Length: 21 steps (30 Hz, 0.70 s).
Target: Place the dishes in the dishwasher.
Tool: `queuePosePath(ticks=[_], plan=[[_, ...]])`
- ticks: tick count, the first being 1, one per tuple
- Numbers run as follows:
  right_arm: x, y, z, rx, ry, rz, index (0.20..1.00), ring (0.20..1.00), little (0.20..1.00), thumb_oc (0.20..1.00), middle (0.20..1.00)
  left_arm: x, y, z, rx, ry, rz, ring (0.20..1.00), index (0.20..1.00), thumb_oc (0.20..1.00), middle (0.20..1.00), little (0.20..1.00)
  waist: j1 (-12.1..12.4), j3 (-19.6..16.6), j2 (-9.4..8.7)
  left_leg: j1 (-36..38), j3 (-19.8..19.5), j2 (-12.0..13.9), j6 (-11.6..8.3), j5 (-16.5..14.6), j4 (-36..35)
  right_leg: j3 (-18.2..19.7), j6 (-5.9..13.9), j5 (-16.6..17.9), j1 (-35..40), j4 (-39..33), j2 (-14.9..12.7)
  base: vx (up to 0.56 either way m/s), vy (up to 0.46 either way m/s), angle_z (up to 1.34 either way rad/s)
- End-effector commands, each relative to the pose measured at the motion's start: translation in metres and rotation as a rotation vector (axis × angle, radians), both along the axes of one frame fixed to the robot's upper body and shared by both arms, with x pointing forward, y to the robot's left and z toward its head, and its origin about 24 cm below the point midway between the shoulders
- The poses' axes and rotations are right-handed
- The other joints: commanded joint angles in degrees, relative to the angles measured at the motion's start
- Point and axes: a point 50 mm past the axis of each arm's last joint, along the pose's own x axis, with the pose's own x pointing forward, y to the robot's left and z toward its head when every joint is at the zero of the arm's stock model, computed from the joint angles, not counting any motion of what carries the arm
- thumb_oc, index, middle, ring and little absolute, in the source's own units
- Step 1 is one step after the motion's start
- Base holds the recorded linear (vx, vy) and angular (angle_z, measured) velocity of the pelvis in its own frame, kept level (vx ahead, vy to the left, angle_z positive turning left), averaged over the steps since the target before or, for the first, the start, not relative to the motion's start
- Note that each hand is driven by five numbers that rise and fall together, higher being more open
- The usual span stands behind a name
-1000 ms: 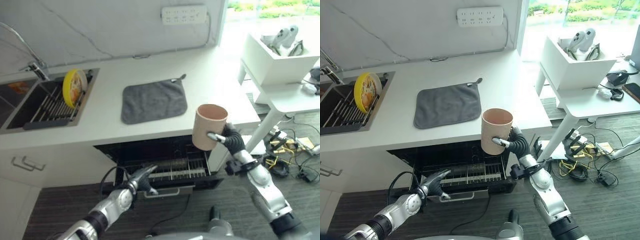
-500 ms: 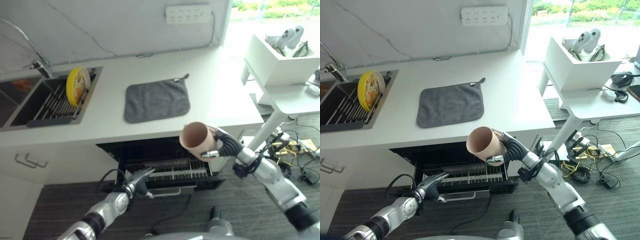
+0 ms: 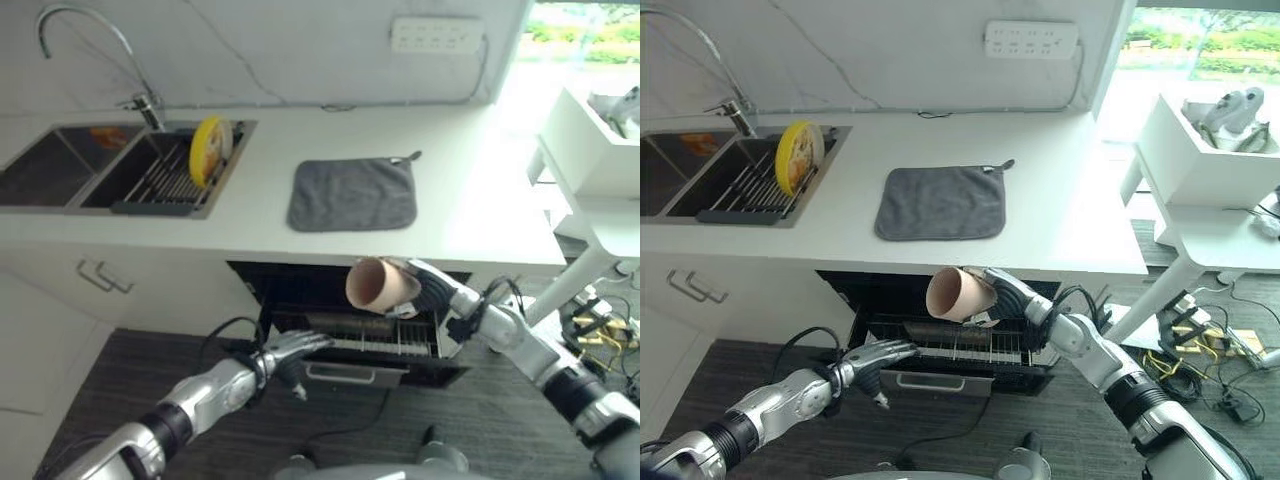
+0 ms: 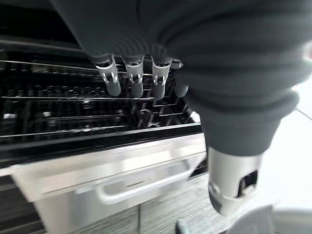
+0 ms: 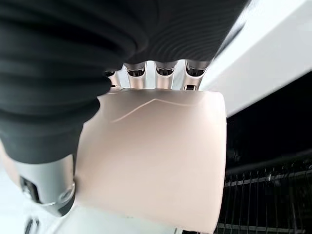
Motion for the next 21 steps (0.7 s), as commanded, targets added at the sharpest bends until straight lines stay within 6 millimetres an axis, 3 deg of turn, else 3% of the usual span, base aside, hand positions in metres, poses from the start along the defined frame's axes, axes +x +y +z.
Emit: queuePosePath(ticks=[1,5,6,9,21], plan=[[0.01,0.019,0.021,0.059,-0.093,0.041,0.2,0.2,0.2,0.2,0.2,0.011,0.003,0.012,0.047,-0.051,-0.042,1.0,1.0,1.0,1.0,1.0,1.0,0.0,-0.57,-2.1,1.8,1.8,2.25,-8.8,8.5,0.0,5.34,-4.0,-3.9,5.4,-6.1,-0.03,-0.007,0.13],[0.009,0.021,0.012,0.016,-0.066,0.05,0.2,0.2,0.2,0.2,0.2,0.015,0.003,0.017,0.06,-0.059,-0.061,1.0,1.0,1.0,1.0,1.0,1.4,0.6,-0.4,-2.7,1.4,1.9,2.09,-8.5,8.6,-0.5,5.34,-3.7,-4.1,5.5,-6.6,-0.02,-0.001,0.16],[0.009,0.019,-0.001,-0.024,-0.036,0.026,0.2,0.2,0.2,0.2,0.2,0.018,0.002,0.021,0.067,-0.077,-0.073,1.0,1.0,1.0,1.0,1.0,1.9,1.6,-0.27,-3.7,0.8,2.1,1.86,-8.2,8.8,-1.3,5.34,-3.1,-4.5,5.7,-7.6,-0.03,-0.005,0.17],[0.015,0.018,-0.01,-0.053,-0.018,-0.017,0.2,0.2,0.2,0.2,0.2,0.024,-0.001,0.027,0.083,-0.112,-0.101,1.0,1.0,1.0,1.0,1.0,2.5,2.9,0.04,-4.9,0.1,2.3,1.35,-7.9,8.9,-1.8,5.34,-2.9,-5.0,5.8,-8.2,-0.05,-0.003,0.24],[0.047,-0.014,-0.008,-0.064,0.003,-0.254,0.2,0.2,0.2,0.2,0.2,0.054,-0.012,0.061,0.094,-0.235,-0.147,1.0,1.0,1.0,1.0,1.0,3.1,8.1,1.11,-8.8,-1.4,2.2,0.22,-6.7,9.0,-1.6,5.34,-2.2,-7.8,6.3,-9.6,-0.06,0.003,0.04]])
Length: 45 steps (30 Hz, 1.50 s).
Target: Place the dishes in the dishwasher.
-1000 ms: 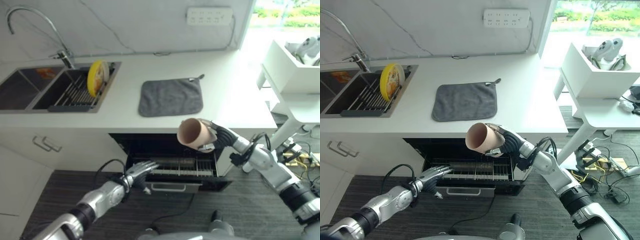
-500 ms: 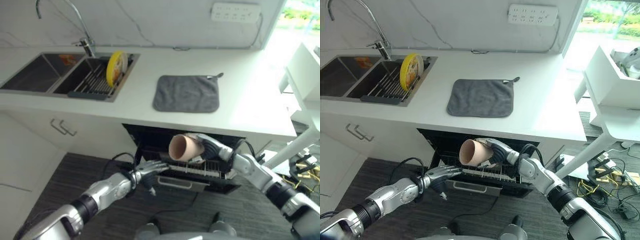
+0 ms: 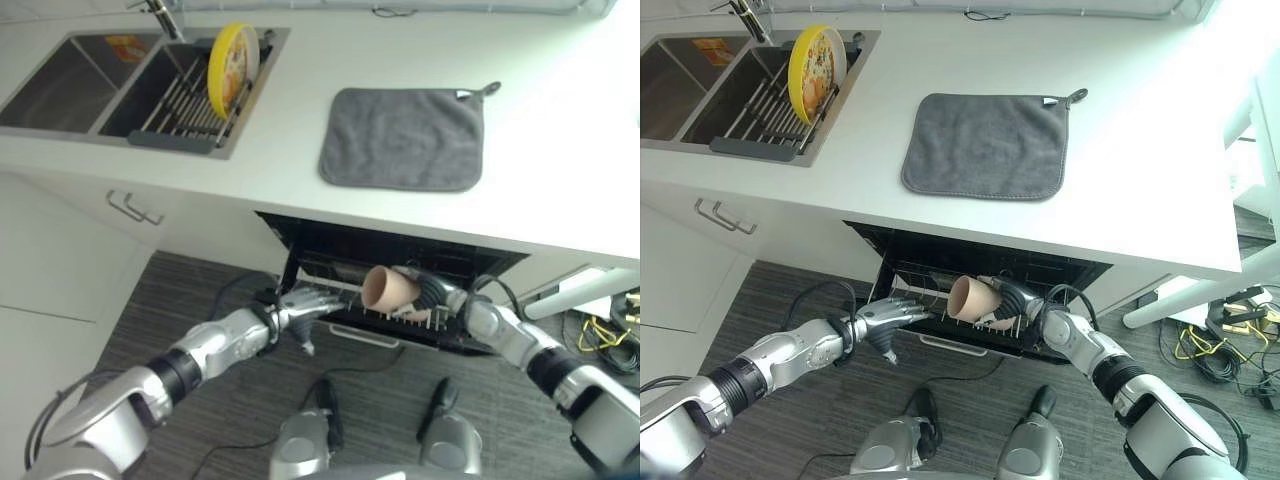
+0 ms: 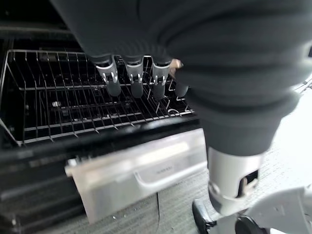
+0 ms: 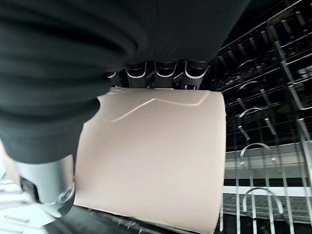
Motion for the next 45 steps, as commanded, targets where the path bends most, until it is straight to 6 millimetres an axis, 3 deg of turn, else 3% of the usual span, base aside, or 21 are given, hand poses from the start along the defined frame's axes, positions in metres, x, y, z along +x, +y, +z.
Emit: queuePosePath(ticks=[1,7,14,22,26,32,39,44,45], plan=[[0.018,0.012,0.025,0.11,-0.1,-0.023,0.2,0.2,0.2,0.2,0.2,-0.002,-0.001,0.009,-0.008,-0.025,-0.037,1.0,1.0,1.0,1.0,1.0,1.6,-1.8,-1.62,-1.0,1.9,3.5,-0.8,-6.5,5.6,1.9,5.41,-1.6,-3.1,3.4,-6.7,-0.06,0.007,0.03],[0.032,-0.002,0.037,0.156,-0.139,-0.131,0.2,0.2,0.2,0.2,0.2,0.004,-0.005,0.016,-0.018,-0.045,-0.043,1.0,1.0,1.0,1.0,1.0,1.6,-0.3,-1.12,-2.2,1.8,3.6,-1.07,-6.0,6.0,2.4,5.41,-1.4,-4.4,4.0,-7.2,-0.02,0.012,0.03],[0.042,-0.032,0.023,0.441,-0.002,-0.56,0.2,0.2,0.2,0.2,0.2,0.014,-0.008,0.025,-0.078,-0.077,0.028,1.0,1.0,1.0,1.0,1.0,0.9,1.3,-0.15,-3.0,2.1,3.3,-0.85,-5.8,5.8,3.8,5.4,-1.6,-5.8,4.8,-7.7,0.0,0.038,-0.02],[0.048,-0.029,0.023,0.578,0.012,-0.734,0.2,0.2,0.2,0.2,0.2,0.019,-0.022,0.028,-0.152,-0.08,0.06,1.0,1.0,1.0,1.0,1.0,0.4,2.1,2.59,-3.0,2.5,2.1,-0.68,-4.6,4.1,4.7,4.94,-2.2,-6.0,5.1,-8.3,0.02,0.1,-0.06],[0.045,-0.023,0.013,0.621,0.072,-0.768,0.2,0.2,0.2,0.2,0.2,0.014,-0.026,0.019,-0.159,-0.062,0.058,1.0,1.0,1.0,1.0,1.0,0.2,2.2,3.2,-3.0,3.0,2.0,-0.46,-4.6,4.2,4.9,4.71,-2.5,-5.9,5.3,-8.6,0.01,0.057,0.0],[0.044,-0.014,0.001,0.917,0.196,-0.956,0.2,0.2,0.2,0.2,0.2,0.011,-0.041,0.015,-0.156,-0.068,0.013,1.0,1.0,1.0,1.0,1.0,-0.4,2.2,4.38,-2.6,4.0,1.9,-0.54,-4.2,3.5,4.9,4.6,-2.6,-5.8,5.0,-8.8,0.0,0.067,-0.05],[0.036,-0.026,-0.007,0.951,0.102,-1.139,0.2,0.2,0.2,0.2,0.2,0.008,-0.048,0.015,-0.18,-0.065,0.01,1.0,1.0,1.0,1.0,1.0,-0.6,1.9,5.46,-2.6,4.8,1.8,-0.43,-4.1,3.3,4.9,4.57,-2.4,-5.4,4.6,-9.2,0.01,0.036,-0.03],[0.029,-0.032,-0.015,0.836,0.06,-1.165,0.2,0.2,0.2,0.2,0.2,0.005,-0.05,0.009,-0.196,-0.065,0.021,1.0,1.0,1.0,1.0,1.0,-0.8,1.6,6.17,-2.4,5.3,1.9,-0.51,-3.7,2.7,4.9,4.7,-2.3,-5.3,4.3,-9.2,0.0,0.029,-0.04],[0.028,-0.034,-0.014,0.824,0.038,-1.19,0.313,0.313,0.313,0.313,0.313,0.005,-0.051,0.009,-0.195,-0.064,0.019,1.0,1.0,1.0,1.0,1.0,-0.8,1.6,6.23,-2.5,5.3,1.9,-0.5,-3.7,2.7,4.9,4.69,-2.3,-5.3,4.3,-9.3,0.0,0.0,0.0]])
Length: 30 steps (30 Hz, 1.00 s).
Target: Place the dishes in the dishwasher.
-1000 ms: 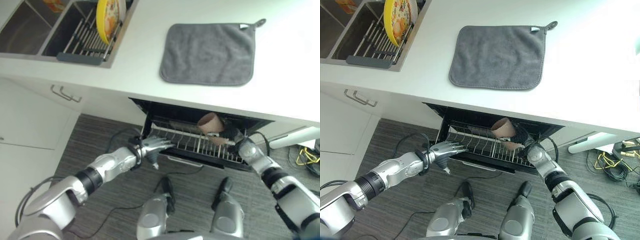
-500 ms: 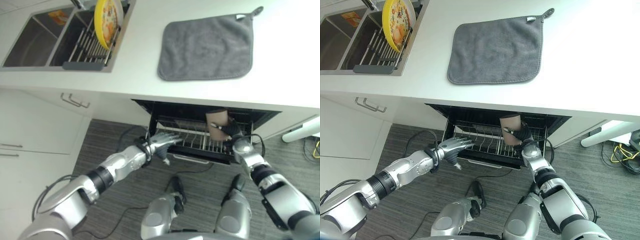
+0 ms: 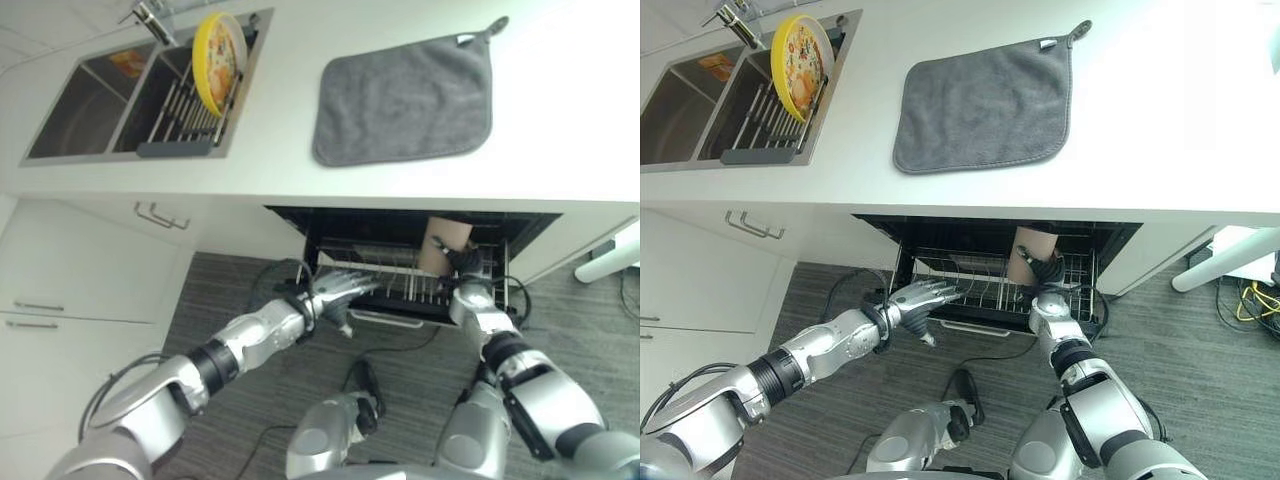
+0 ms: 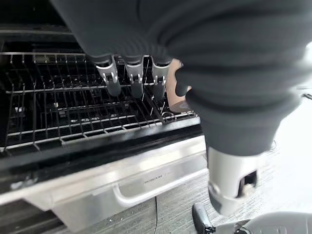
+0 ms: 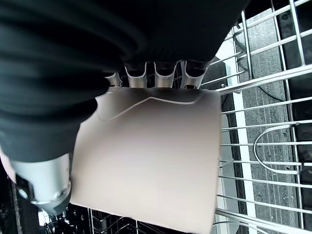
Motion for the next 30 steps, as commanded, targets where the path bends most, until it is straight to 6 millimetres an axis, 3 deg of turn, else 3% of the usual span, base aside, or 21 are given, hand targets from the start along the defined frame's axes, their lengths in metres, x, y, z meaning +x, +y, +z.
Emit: queuePosePath(ticks=[1,2,15,21,24,25,30], plan=[[-0.004,-0.012,-0.004,-0.068,0.013,-0.131,0.454,0.454,0.454,0.454,0.454,0.001,0.002,0.004,-0.03,-0.027,-0.001,1.0,1.0,1.0,1.0,1.0,0.7,-1.5,-1.0,-1.9,2.2,5.6,-2.49,-4.0,3.0,0.7,4.27,-3.5,-0.7,1.6,-5.0,0.0,0.0,0.0],[-0.005,-0.016,-0.003,-0.091,0.018,-0.164,1.0,1.0,1.0,1.0,1.0,0.0,0.002,0.005,-0.031,-0.024,0.0,1.0,1.0,1.0,1.0,1.0,0.7,-1.6,-0.95,-2.0,2.3,5.6,-2.5,-4.0,3.1,0.7,4.29,-3.5,-0.8,1.8,-5.0,0.0,0.0,0.0],[-0.015,-0.034,-0.007,-0.304,0.076,-0.361,1.0,1.0,1.0,1.0,1.0,-0.008,-0.004,-0.005,-0.048,0.003,0.0,1.0,1.0,1.0,1.0,1.0,0.3,-2.4,0.02,-1.1,3.2,5.6,-2.24,-4.1,2.7,1.2,4.48,-3.6,-0.6,1.8,-5.0,0.01,0.018,-0.04],[-0.017,-0.03,-0.01,-0.286,0.079,-0.352,1.0,1.0,1.0,1.0,1.0,-0.012,-0.006,-0.009,-0.046,0.015,-0.003,1.0,1.0,1.0,1.0,1.0,0.4,-2.8,0.15,-1.1,3.4,5.7,-2.07,-4.4,3.1,0.9,4.38,-3.9,-0.6,2.3,-5.4,0.0,0.0,0.0],[-0.015,-0.022,-0.012,-0.112,0.048,-0.295,1.0,1.0,1.0,1.0,1.0,-0.013,-0.004,-0.011,-0.046,0.022,0.016,1.0,1.0,1.0,1.0,1.0,0.4,-3.2,-0.12,-0.8,3.6,5.7,-1.98,-4.5,3.2,0.8,4.25,-4.2,-0.3,2.4,-5.2,0.0,0.0,0.0],[-0.01,-0.008,-0.009,0.021,-0.017,-0.203,1.0,1.0,1.0,1.0,1.0,-0.012,0.001,-0.015,-0.055,0.018,0.061,1.0,1.0,1.0,1.0,1.0,0.1,-3.5,-0.68,-0.4,3.7,5.7,-1.95,-4.6,3.1,0.9,4.09,-4.4,0.0,2.3,-4.8,0.0,0.0,0.0],[-0.015,0.015,-0.006,0.167,-0.094,-0.056,1.0,1.0,1.0,1.0,1.0,-0.008,0.012,-0.018,-0.078,-0.026,0.153,1.0,1.0,1.0,1.0,1.0,-1.1,-3.9,-2.55,-0.1,4.2,6.3,-1.77,-4.8,3.4,1.4,3.79,-4.8,0.0,2.5,-3.8,-0.01,-0.026,-0.03]])
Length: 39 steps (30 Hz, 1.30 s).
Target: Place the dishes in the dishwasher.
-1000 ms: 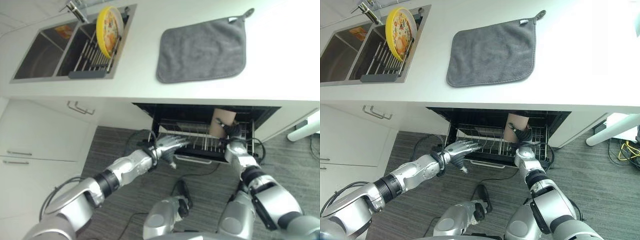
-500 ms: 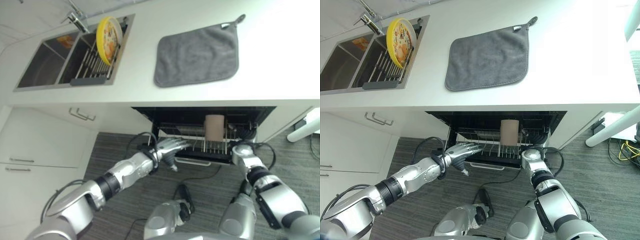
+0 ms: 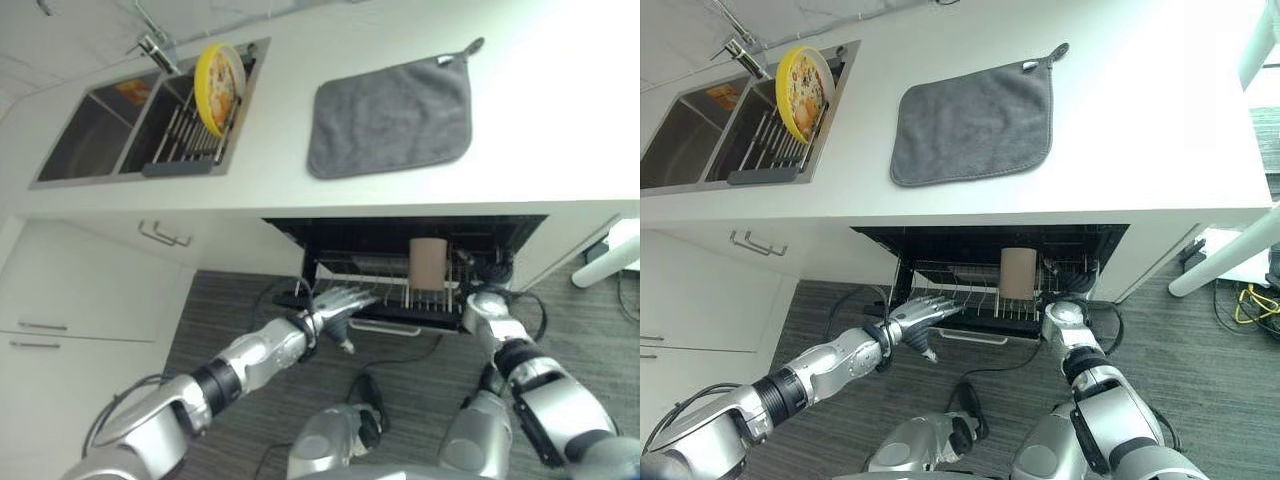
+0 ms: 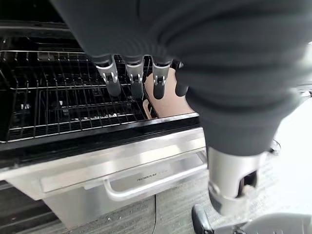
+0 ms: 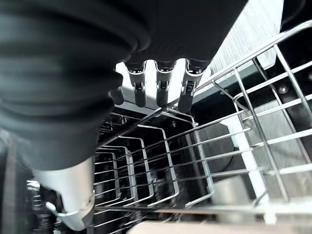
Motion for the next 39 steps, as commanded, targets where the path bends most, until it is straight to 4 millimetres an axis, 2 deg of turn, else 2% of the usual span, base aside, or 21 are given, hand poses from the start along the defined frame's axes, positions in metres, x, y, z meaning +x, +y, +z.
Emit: queuePosePath(ticks=[1,3,5,6,11,14,15,16,17,18,19,20,22,25,26,29,32,36,39], plan=[[0.001,0.032,0.003,0.167,-0.102,0.118,1.0,1.0,1.0,1.0,1.0,0.013,0.014,0.012,-0.028,-0.119,0.091,1.0,1.0,1.0,1.0,1.0,0.0,-0.8,-2.24,-1.1,3.1,6.1,-1.75,-5.0,4.1,0.5,4.0,-5.1,0.5,2.1,-4.0,-0.03,-0.06,-0.06],[-0.018,0.035,-0.007,0.295,-0.106,0.175,1.0,1.0,1.0,1.0,1.0,0.013,0.027,0.01,-0.028,-0.139,0.161,1.0,1.0,1.0,1.0,1.0,-1.0,-1.4,-3.75,-0.2,3.6,6.7,-1.63,-5.1,3.9,0.9,3.93,-5.3,1.4,1.5,-2.6,-0.03,-0.095,-0.07],[-0.024,0.038,-0.008,0.31,-0.119,0.21,1.0,1.0,1.0,1.0,1.0,0.012,0.032,0.008,-0.023,-0.141,0.178,1.0,1.0,1.0,1.0,1.0,-1.3,-1.8,-4.38,0.3,3.8,6.9,-1.59,-5.0,3.7,0.9,3.91,-5.4,1.9,1.2,-2.0,-0.03,-0.111,-0.23],[-0.039,0.045,-0.003,0.374,-0.159,0.295,1.0,1.0,1.0,1.0,1.0,0.008,0.045,0.001,-0.018,-0.145,0.227,1.0,1.0,1.0,1.0,1.0,-2.4,-3.0,-6.08,1.4,4.1,7.8,-1.76,-4.8,3.4,1.3,3.85,-5.7,2.8,0.7,-0.4,-0.03,-0.124,-0.23],[-0.054,0.052,0.003,0.451,-0.174,0.375,1.0,1.0,1.0,1.0,1.0,0.003,0.058,-0.006,-0.067,-0.139,0.328,1.0,1.0,1.0,1.0,1.0,-3.8,-5.7,-7.43,3.6,4.2,9.4,-2.67,-2.9,1.3,1.6,3.91,-6.2,5.0,-0.9,2.2,-0.01,-0.072,-0.1],[-0.058,0.056,0.004,0.475,-0.177,0.418,1.0,1.0,1.0,1.0,1.0,0.002,0.063,-0.007,-0.141,-0.138,0.399,1.0,1.0,1.0,1.0,1.0,-4.2,-7.2,-7.64,4.8,4.0,10.1,-3.24,-2.0,0.0,1.8,3.49,-6.5,6.3,-1.9,3.3,0.04,-0.035,-0.17],[-0.062,0.059,0.006,0.51,-0.173,0.463,1.0,1.0,1.0,1.0,1.0,0.002,0.068,-0.005,-0.253,-0.131,0.479,1.0,1.0,1.0,1.0,1.0,-4.2,-8.4,-7.82,5.8,3.7,10.2,-3.53,-1.6,-0.9,2.0,3.1,-6.7,7.6,-2.8,4.1,0.08,-0.092,-0.24],[-0.065,0.061,0.011,0.532,-0.199,0.503,1.0,1.0,1.0,1.0,1.0,0.0,0.074,-0.004,-0.445,-0.055,0.605,1.0,1.0,1.0,1.0,1.0,-4.1,-9.0,-7.92,6.2,3.3,10.2,-3.57,-1.6,-0.8,2.3,2.7,-7.0,8.3,-3.0,4.7,0.07,-0.095,-0.08],[-0.066,0.061,0.013,0.538,-0.213,0.514,1.0,1.0,1.0,1.0,1.0,0.0,0.075,-0.004,-0.514,-0.032,0.643,1.0,1.0,1.0,1.0,1.0,-4.0,-9.1,-7.94,6.3,3.2,10.2,-3.57,-1.7,-0.8,2.3,2.6,-7.0,8.4,-3.0,4.8,0.06,-0.12,-0.07],[-0.068,0.061,0.024,0.548,-0.287,0.542,1.0,1.0,1.0,1.0,1.0,-0.002,0.078,-0.002,-0.725,0.03,0.755,1.0,1.0,1.0,1.0,1.0,-3.7,-9.4,-8.04,6.5,2.8,10.1,-3.5,-1.8,-0.5,2.3,2.18,-7.3,9.0,-3.1,5.4,0.06,-0.146,0.0],[-0.068,0.056,0.039,0.513,-0.395,0.538,1.0,1.0,1.0,1.0,1.0,-0.005,0.081,0.003,-0.844,0.023,0.784,1.0,1.0,1.0,1.0,1.0,-3.2,-9.6,-8.18,6.6,2.3,10.0,-3.4,-2.3,0.1,2.5,1.82,-7.6,9.5,-3.2,6.0,0.06,-0.161,0.02],[-0.069,0.055,0.044,0.49,-0.435,0.539,1.0,1.0,1.0,1.0,1.0,-0.006,0.082,0.006,-0.891,0.024,0.781,1.0,1.0,1.0,1.0,1.0,-3.2,-9.7,-8.21,6.6,2.1,10.0,-3.42,-2.5,0.3,2.5,1.75,-7.6,9.7,-3.3,6.1,0.05,-0.242,0.04],[-0.08,0.023,0.108,0.222,-0.792,0.548,1.0,1.0,1.0,1.0,1.0,-0.017,0.091,0.065,-1.208,-0.111,0.557,1.0,1.0,1.0,1.0,1.0,-2.3,-9.9,-8.37,5.7,1.3,10.2,-3.16,-5.1,4.9,2.5,0.08,-8.9,10.4,-3.0,8.0,0.02,-0.307,0.16],[-0.086,0.019,0.134,0.097,-0.919,0.605,1.0,1.0,1.0,1.0,1.0,-0.02,0.097,0.096,-1.331,-0.193,0.448,1.0,1.0,1.0,1.0,1.0,-1.9,-10.4,-8.4,5.2,1.0,10.5,-3.22,-6.3,7.3,2.4,-0.8,-9.5,11.0,-3.4,8.8,0.0,-0.175,0.16],[-0.091,0.023,0.155,-0.012,-1.017,0.668,1.0,1.0,1.0,1.0,1.0,-0.024,0.098,0.127,-1.541,-0.202,0.298,1.0,1.0,1.0,1.0,1.0,-1.2,-11.0,-8.56,4.4,0.7,11.5,-3.7,-6.7,9.5,2.2,-1.84,-10.3,11.8,-4.0,10.0,-0.02,-0.175,-0.04],[-0.096,0.028,0.17,-0.059,-1.078,0.715,1.0,1.0,1.0,1.0,1.0,-0.029,0.093,0.15,-1.612,-0.249,0.199,1.0,1.0,1.0,1.0,1.0,-0.7,-11.6,-8.72,4.1,0.5,13.1,-4.92,-4.5,10.5,1.4,-2.72,-10.8,12.7,-4.9,11.3,-0.02,-0.154,0.02],[-0.103,0.031,0.181,-0.094,-1.139,0.737,1.0,1.0,1.0,1.0,1.0,-0.04,0.089,0.17,-1.601,-0.354,0.087,1.0,1.0,1.0,1.0,1.0,-0.3,-12.1,-8.72,4.1,0.5,14.7,-6.06,-2.3,10.7,0.6,-3.35,-11.2,13.2,-5.5,12.3,-0.02,-0.112,0.04],[-0.105,0.032,0.189,-0.091,-1.167,0.734,1.0,1.0,1.0,1.0,1.0,-0.051,0.089,0.191,-1.587,-0.487,-0.004,1.0,1.0,1.0,1.0,1.0,0.1,-12.7,-8.35,4.4,0.7,15.0,-6.66,-1.1,10.4,-0.1,-3.72,-11.4,13.7,-6.2,12.8,0.0,-0.059,0.09],[-0.102,0.041,0.19,-0.105,-1.163,0.74,1.0,1.0,1.0,1.0,1.0,-0.045,0.088,0.2,-1.514,-0.535,0.019,1.0,1.0,1.0,1.0,1.0,0.2,-13.3,-7.8,4.5,2.3,14.5,-6.57,-1.2,12.2,-1.2,-3.99,-11.7,14.3,-6.5,12.4,0.04,-0.02,0.11]])
